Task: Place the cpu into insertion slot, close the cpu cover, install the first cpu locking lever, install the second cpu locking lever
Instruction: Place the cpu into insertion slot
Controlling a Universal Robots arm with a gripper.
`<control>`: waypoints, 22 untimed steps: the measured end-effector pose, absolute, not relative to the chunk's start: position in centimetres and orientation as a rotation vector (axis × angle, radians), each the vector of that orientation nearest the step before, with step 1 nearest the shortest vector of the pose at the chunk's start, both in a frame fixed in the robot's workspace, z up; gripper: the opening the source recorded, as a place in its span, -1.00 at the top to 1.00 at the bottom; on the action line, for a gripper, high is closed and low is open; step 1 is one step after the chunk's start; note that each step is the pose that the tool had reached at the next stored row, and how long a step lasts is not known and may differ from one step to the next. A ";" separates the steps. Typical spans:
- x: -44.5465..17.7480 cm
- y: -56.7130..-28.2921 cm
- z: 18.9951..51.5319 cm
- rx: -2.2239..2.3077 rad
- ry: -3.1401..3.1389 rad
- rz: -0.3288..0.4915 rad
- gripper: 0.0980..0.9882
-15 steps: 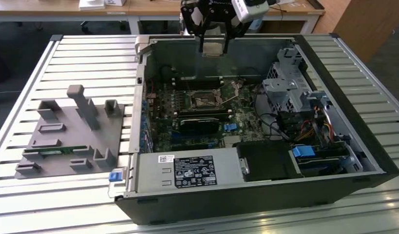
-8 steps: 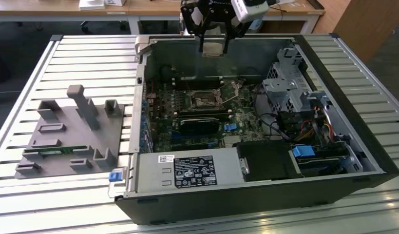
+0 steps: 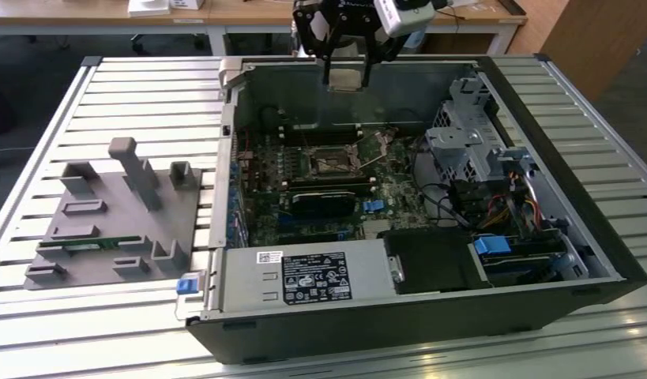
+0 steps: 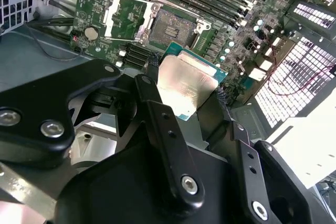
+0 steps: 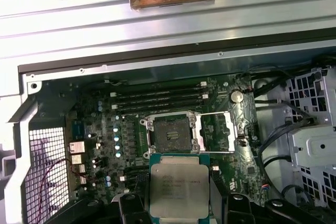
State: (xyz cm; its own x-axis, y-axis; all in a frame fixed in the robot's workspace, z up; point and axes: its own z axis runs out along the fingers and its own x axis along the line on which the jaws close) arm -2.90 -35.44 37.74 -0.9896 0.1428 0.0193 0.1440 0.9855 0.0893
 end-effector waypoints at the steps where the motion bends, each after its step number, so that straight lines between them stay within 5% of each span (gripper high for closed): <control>1: -2.9 -35.4 37.7 -0.227 -3.117 -0.142 0.00; 22: -2.9 -35.4 37.7 -0.266 -3.116 -0.140 0.00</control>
